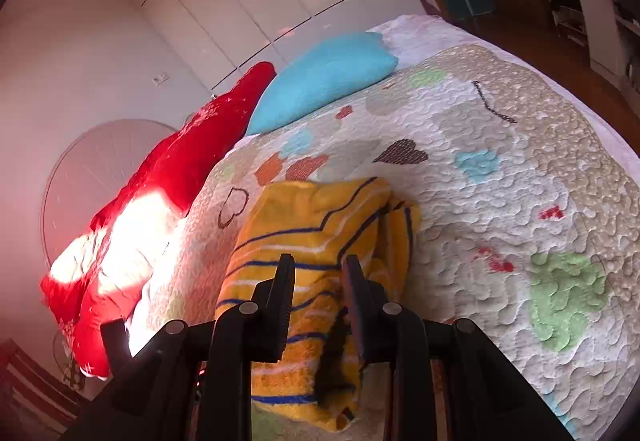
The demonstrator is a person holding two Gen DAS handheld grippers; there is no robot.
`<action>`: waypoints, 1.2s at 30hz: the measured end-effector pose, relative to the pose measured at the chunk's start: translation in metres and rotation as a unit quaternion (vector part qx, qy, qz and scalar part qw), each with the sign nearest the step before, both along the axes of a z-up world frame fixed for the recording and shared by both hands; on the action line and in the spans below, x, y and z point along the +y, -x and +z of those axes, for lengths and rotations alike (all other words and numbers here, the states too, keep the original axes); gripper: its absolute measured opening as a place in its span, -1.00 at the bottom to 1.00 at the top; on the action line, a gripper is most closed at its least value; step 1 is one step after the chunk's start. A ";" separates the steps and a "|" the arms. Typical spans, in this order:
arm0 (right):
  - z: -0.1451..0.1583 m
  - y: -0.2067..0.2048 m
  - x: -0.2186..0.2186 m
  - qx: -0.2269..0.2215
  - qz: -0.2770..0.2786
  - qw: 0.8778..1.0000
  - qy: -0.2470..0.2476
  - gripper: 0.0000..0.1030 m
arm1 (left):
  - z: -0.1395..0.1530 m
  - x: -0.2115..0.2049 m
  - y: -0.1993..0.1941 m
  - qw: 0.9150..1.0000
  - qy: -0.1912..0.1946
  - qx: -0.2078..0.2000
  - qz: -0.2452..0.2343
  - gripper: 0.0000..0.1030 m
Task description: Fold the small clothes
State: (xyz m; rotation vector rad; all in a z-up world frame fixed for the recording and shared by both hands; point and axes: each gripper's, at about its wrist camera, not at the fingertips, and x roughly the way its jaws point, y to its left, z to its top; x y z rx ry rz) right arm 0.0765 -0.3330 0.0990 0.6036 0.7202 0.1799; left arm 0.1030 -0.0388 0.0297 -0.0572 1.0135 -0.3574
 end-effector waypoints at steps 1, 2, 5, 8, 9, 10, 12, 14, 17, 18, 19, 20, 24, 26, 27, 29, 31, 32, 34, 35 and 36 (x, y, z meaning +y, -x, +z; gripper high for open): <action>-0.006 -0.001 0.008 0.012 0.015 1.000 -0.001 -0.49 | 0.002 0.002 0.001 1.000 0.002 0.002 0.002 0.59; -0.016 -0.002 0.015 0.028 0.027 0.999 -0.001 -0.50 | 0.004 0.004 0.002 1.000 0.004 0.003 0.002 0.59; -0.060 0.002 0.029 0.095 0.033 0.994 0.031 -0.52 | 0.018 0.011 0.012 1.000 0.008 -0.008 -0.004 0.59; -0.095 0.015 0.027 0.126 0.035 0.991 0.001 -0.52 | 0.034 0.017 0.018 0.999 0.013 -0.032 -0.010 0.59; -0.095 0.018 0.026 0.123 0.036 0.992 0.002 -0.52 | 0.038 0.019 0.016 0.999 0.017 -0.038 -0.011 0.59; -0.092 0.019 0.025 0.125 0.040 0.991 0.007 -0.52 | 0.041 0.021 0.012 0.999 0.020 -0.040 -0.012 0.60; -0.080 0.019 0.017 0.107 0.042 0.993 -0.008 -0.47 | 0.041 0.024 -0.004 0.999 0.033 -0.034 -0.010 0.61; -0.069 0.017 -0.001 0.081 0.020 0.996 -0.029 -0.12 | 0.040 0.028 -0.025 0.997 0.066 -0.030 -0.011 0.62; -0.063 0.004 -0.024 0.057 -0.024 0.997 -0.039 0.48 | 0.032 0.032 -0.059 0.995 0.100 -0.014 -0.014 0.68; -0.066 -0.006 -0.029 0.060 -0.025 0.997 -0.041 0.48 | 0.027 0.030 -0.070 0.993 0.115 -0.003 -0.023 0.71; -0.072 -0.018 -0.033 0.069 -0.023 0.996 -0.049 0.48 | 0.021 0.027 -0.081 0.991 0.125 0.012 -0.035 0.73; -0.080 -0.030 -0.035 0.077 -0.019 0.995 -0.063 0.48 | 0.015 0.024 -0.091 0.990 0.130 0.025 -0.043 0.73; -0.109 -0.076 -0.032 0.091 -0.006 0.990 -0.105 0.39 | -0.010 0.002 -0.113 0.978 0.175 0.076 -0.084 0.77; -0.112 -0.093 -0.026 0.084 0.016 0.987 -0.135 -0.24 | -0.013 -0.005 -0.113 0.968 0.213 0.095 -0.097 0.74; -0.113 -0.100 -0.024 0.088 0.025 0.983 -0.161 -0.30 | -0.011 -0.010 -0.110 0.963 0.228 0.100 -0.106 0.56; -0.101 -0.107 -0.023 0.075 0.034 0.981 -0.173 -0.38 | 0.005 -0.019 -0.102 0.968 0.215 0.074 -0.110 0.51; -0.078 -0.111 -0.023 0.046 0.047 0.983 -0.169 -0.42 | 0.022 -0.030 -0.100 0.967 0.213 0.061 -0.123 0.40; -0.067 -0.113 -0.024 0.033 0.047 0.986 -0.160 -0.42 | 0.032 -0.036 -0.101 0.967 0.213 0.056 -0.129 0.40; -0.050 -0.114 -0.030 0.016 0.028 0.990 -0.135 -0.36 | 0.045 -0.050 -0.106 0.969 0.203 0.046 -0.137 0.39; -0.047 -0.115 -0.035 0.020 0.009 0.992 -0.121 -0.26 | 0.048 -0.058 -0.110 0.974 0.180 0.040 -0.132 0.40; -0.048 -0.116 -0.042 0.028 -0.009 0.994 -0.106 -0.19 | 0.048 -0.066 -0.113 0.981 0.146 0.032 -0.123 0.39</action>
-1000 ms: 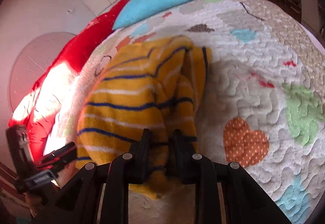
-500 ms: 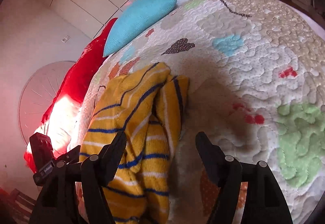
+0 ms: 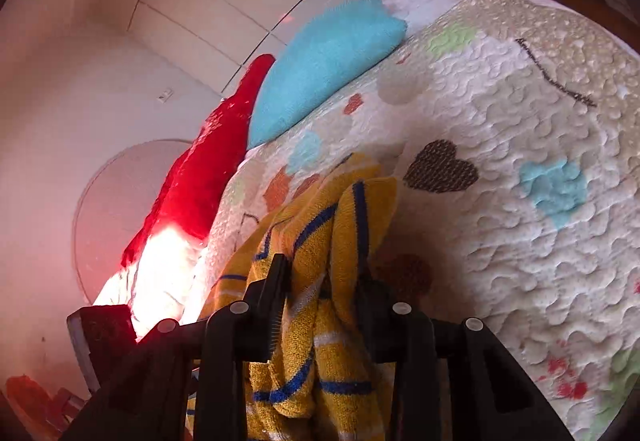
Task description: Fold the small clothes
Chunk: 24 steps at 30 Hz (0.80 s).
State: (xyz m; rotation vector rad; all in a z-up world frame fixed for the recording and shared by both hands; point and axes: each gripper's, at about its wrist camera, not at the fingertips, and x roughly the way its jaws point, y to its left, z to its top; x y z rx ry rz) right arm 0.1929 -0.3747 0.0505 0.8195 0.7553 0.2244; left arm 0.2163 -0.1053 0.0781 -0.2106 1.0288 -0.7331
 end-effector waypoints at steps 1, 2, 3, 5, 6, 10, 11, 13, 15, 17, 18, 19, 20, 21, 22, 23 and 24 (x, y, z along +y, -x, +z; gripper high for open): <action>-0.004 0.000 -0.005 0.016 -0.014 1.000 0.022 -0.19 | -0.002 -0.006 -0.001 0.999 -0.036 -0.011 0.009 0.39; -0.008 0.003 -0.011 0.036 -0.030 0.998 0.048 -0.19 | -0.007 -0.014 -0.001 0.997 -0.074 -0.018 0.015 0.39; -0.010 0.012 -0.016 0.045 -0.040 0.996 0.061 -0.19 | -0.013 -0.020 0.001 0.994 -0.107 -0.020 0.018 0.40; -0.014 0.034 -0.027 0.041 -0.039 0.997 0.051 -0.19 | -0.023 -0.019 0.014 0.990 -0.137 -0.029 0.017 0.41; -0.013 0.047 -0.033 0.037 -0.037 0.997 0.049 -0.19 | -0.026 -0.016 0.021 0.989 -0.145 -0.036 0.016 0.44; -0.006 0.084 -0.025 0.011 0.000 0.999 0.052 -0.19 | -0.031 0.001 0.045 0.988 -0.149 -0.040 0.023 0.45; -0.007 0.087 -0.023 0.006 0.012 0.998 0.055 -0.14 | -0.029 0.005 0.050 0.988 -0.147 -0.041 0.026 0.45; -0.008 0.095 -0.012 0.000 0.029 0.997 0.067 -0.03 | -0.022 0.012 0.062 0.987 -0.149 -0.050 0.032 0.45; -0.011 0.097 0.002 -0.003 0.039 0.995 0.091 -0.03 | -0.014 0.011 0.075 0.984 -0.159 -0.070 0.033 0.45; -0.022 0.093 0.015 0.008 0.066 0.994 0.091 -0.19 | -0.007 0.007 0.087 0.980 -0.173 -0.098 0.030 0.46; -0.030 0.090 0.022 0.022 0.087 0.992 0.088 -0.61 | -0.005 0.004 0.092 0.977 -0.182 -0.110 0.027 0.46; -0.038 0.089 0.030 0.038 0.107 0.989 0.094 -0.66 | -0.002 0.002 0.097 0.974 -0.190 -0.122 0.024 0.46; -0.045 0.092 0.034 0.045 0.116 0.987 0.102 -0.67 | -0.001 0.000 0.102 0.971 -0.197 -0.131 0.021 0.47; -0.052 0.096 0.035 0.045 0.123 0.987 0.096 -0.70 | 0.001 -0.002 0.106 0.969 -0.202 -0.139 0.019 0.47; -0.056 0.099 0.033 0.045 0.129 0.988 0.079 -0.72 | 0.002 -0.002 0.110 0.968 -0.205 -0.144 0.019 0.47; -0.059 0.104 0.029 0.044 0.134 0.988 0.058 -0.76 | 0.003 -0.001 0.113 0.967 -0.206 -0.148 0.019 0.47; -0.060 0.109 0.025 0.042 0.140 0.988 0.040 -0.83 | 0.004 0.000 0.116 0.967 -0.206 -0.150 0.021 0.47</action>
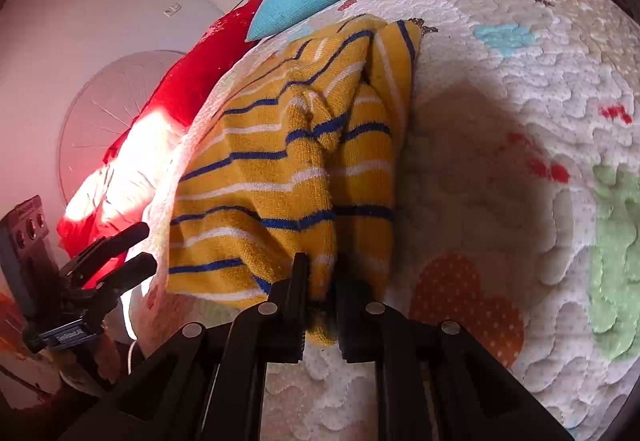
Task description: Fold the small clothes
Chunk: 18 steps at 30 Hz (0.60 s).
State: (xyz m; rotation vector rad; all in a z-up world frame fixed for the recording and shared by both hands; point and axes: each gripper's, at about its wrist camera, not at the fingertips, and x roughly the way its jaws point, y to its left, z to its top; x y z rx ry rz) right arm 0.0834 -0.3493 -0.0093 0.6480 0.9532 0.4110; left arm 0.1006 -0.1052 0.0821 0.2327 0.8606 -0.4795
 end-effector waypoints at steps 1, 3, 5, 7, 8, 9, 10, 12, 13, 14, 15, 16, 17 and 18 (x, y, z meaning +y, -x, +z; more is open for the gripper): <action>-0.001 0.006 -0.002 0.001 0.007 1.000 -0.011 -0.85 | 0.000 0.002 0.001 1.000 0.002 0.001 0.002 0.47; -0.002 0.018 0.000 0.006 0.021 1.000 -0.006 -0.87 | -0.001 0.005 0.003 1.000 0.009 0.007 0.007 0.47; -0.006 0.027 0.001 0.011 0.027 1.000 0.009 -0.87 | -0.005 0.007 0.000 1.000 0.015 0.014 0.014 0.47; -0.002 0.033 -0.003 0.004 0.020 1.000 0.014 -0.87 | -0.007 0.005 -0.003 0.999 0.018 0.020 0.020 0.47; 0.003 0.035 -0.008 -0.003 0.015 1.000 0.006 -0.86 | -0.007 0.003 -0.004 0.999 0.022 0.023 0.021 0.47; 0.008 0.037 -0.013 -0.013 0.010 1.000 -0.006 -0.83 | -0.006 0.002 -0.005 0.999 0.028 0.025 0.018 0.47; 0.015 0.039 -0.019 -0.024 0.003 1.000 -0.012 -0.83 | -0.005 -0.001 -0.005 0.999 0.030 0.025 0.014 0.47; 0.031 0.040 -0.031 -0.050 -0.024 0.998 -0.012 -0.79 | -0.002 -0.009 -0.003 0.999 0.029 0.016 0.000 0.47; 0.038 0.038 -0.039 -0.059 -0.043 0.997 -0.011 -0.70 | -0.001 -0.014 -0.001 0.999 0.029 0.011 -0.009 0.47; 0.042 0.034 -0.046 -0.065 -0.063 0.996 -0.010 -0.38 | 0.000 -0.020 0.001 0.999 0.031 0.007 -0.018 0.47; 0.045 0.028 -0.052 -0.068 -0.082 0.994 -0.010 -0.11 | 0.000 -0.027 0.002 0.999 0.036 0.005 -0.029 0.47; 0.047 0.019 -0.056 -0.069 -0.095 0.993 -0.011 -0.09 | 0.000 -0.035 0.002 0.998 0.042 0.002 -0.042 0.47; 0.047 0.008 -0.058 -0.068 -0.102 0.992 -0.014 -0.09 | -0.001 -0.044 0.002 0.997 0.047 0.000 -0.055 0.47; 0.046 -0.005 -0.057 -0.062 -0.105 0.992 -0.017 -0.09 | -0.002 -0.053 0.002 0.996 0.050 0.000 -0.068 0.48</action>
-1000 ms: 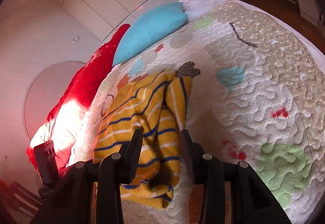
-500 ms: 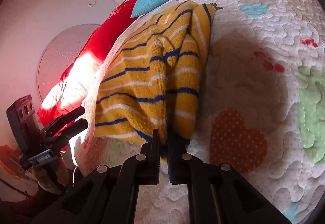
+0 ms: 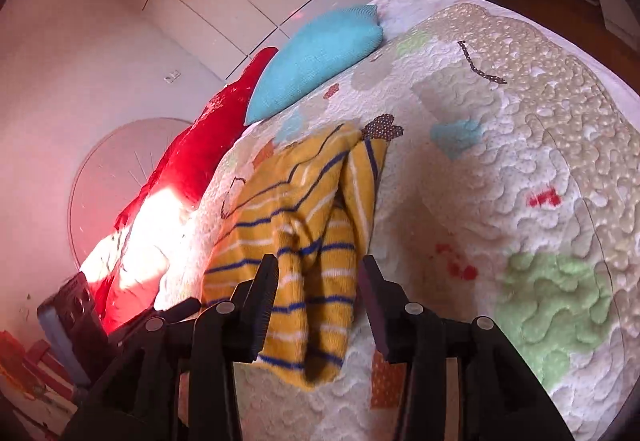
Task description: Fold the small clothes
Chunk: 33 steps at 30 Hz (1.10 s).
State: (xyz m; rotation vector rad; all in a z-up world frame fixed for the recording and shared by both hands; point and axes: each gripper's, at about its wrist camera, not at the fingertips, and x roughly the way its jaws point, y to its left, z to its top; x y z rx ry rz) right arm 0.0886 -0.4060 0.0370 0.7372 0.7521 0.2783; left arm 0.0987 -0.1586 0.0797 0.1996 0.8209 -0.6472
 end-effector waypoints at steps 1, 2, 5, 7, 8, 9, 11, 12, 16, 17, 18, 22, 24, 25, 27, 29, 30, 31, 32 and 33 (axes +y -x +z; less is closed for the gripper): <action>-0.003 -0.014 0.001 0.007 0.001 1.000 -0.002 -0.09 | -0.003 -0.010 -0.001 1.000 0.001 0.002 -0.014 0.47; -0.007 -0.028 0.004 0.015 0.003 1.000 -0.001 -0.09 | -0.006 -0.019 -0.001 1.000 -0.001 0.003 -0.026 0.47; -0.015 -0.065 0.018 0.023 0.011 1.000 0.001 -0.09 | -0.013 -0.045 0.003 0.998 -0.026 -0.013 -0.057 0.47; -0.022 -0.084 0.017 0.017 0.016 1.000 -0.017 -0.09 | -0.020 -0.059 0.008 0.996 -0.049 -0.017 -0.074 0.39; -0.026 -0.091 0.018 0.014 0.021 0.999 -0.026 -0.12 | -0.023 -0.064 0.009 0.995 -0.056 -0.014 -0.078 0.26; -0.029 -0.098 0.020 0.013 0.025 0.999 -0.030 -0.28 | -0.026 -0.067 0.010 0.995 -0.064 -0.009 -0.079 -0.20; -0.037 -0.107 0.022 0.008 0.039 0.998 -0.043 -0.65 | -0.034 -0.072 0.007 0.995 -0.078 0.001 -0.068 -0.67; -0.041 -0.107 0.020 0.004 0.043 0.998 -0.052 -0.69 | -0.035 -0.072 0.007 0.995 -0.074 0.002 -0.063 -0.68; -0.046 -0.095 0.008 -0.025 0.035 0.994 -0.102 -0.79 | -0.033 -0.067 0.006 0.998 -0.051 0.022 -0.038 -0.77; -0.045 -0.092 0.006 -0.026 0.033 0.993 -0.108 -0.80 | -0.031 -0.067 0.008 0.998 -0.047 0.024 -0.034 -0.77; -0.042 -0.091 0.004 -0.029 0.030 0.993 -0.108 -0.81 | -0.031 -0.067 0.009 0.998 -0.045 0.025 -0.031 -0.78; -0.034 -0.079 0.007 -0.034 0.023 0.994 -0.100 -0.83 | -0.027 -0.070 0.017 0.999 -0.039 0.028 -0.021 -0.82; -0.031 -0.071 0.004 -0.036 0.019 0.994 -0.098 -0.84 | -0.027 -0.069 0.019 0.999 -0.034 0.035 -0.016 -0.84; -0.029 -0.068 0.001 -0.038 0.018 0.994 -0.101 -0.84 | -0.027 -0.068 0.020 0.999 -0.031 0.038 -0.014 -0.86; -0.026 -0.061 -0.003 -0.040 0.017 0.994 -0.101 -0.84 | -0.028 -0.067 0.022 0.998 -0.029 0.047 -0.014 -0.89; -0.025 -0.054 -0.006 -0.035 0.014 0.995 -0.093 -0.84 | -0.031 -0.069 0.023 0.998 -0.032 0.050 -0.013 -0.89; -0.026 -0.051 -0.007 -0.029 0.011 0.996 -0.088 -0.84 | -0.033 -0.069 0.025 0.998 -0.032 0.052 -0.013 -0.89; -0.029 -0.050 -0.007 -0.020 0.007 0.997 -0.081 -0.84 | -0.035 -0.070 0.025 0.998 -0.031 0.057 -0.013 -0.89; -0.032 -0.050 -0.007 -0.011 0.001 0.998 -0.067 -0.84 | -0.037 -0.070 0.024 0.998 -0.029 0.061 -0.013 -0.89; -0.036 -0.049 -0.007 0.000 -0.008 0.999 -0.047 -0.84 | -0.038 -0.071 0.024 0.997 -0.028 0.064 -0.013 -0.89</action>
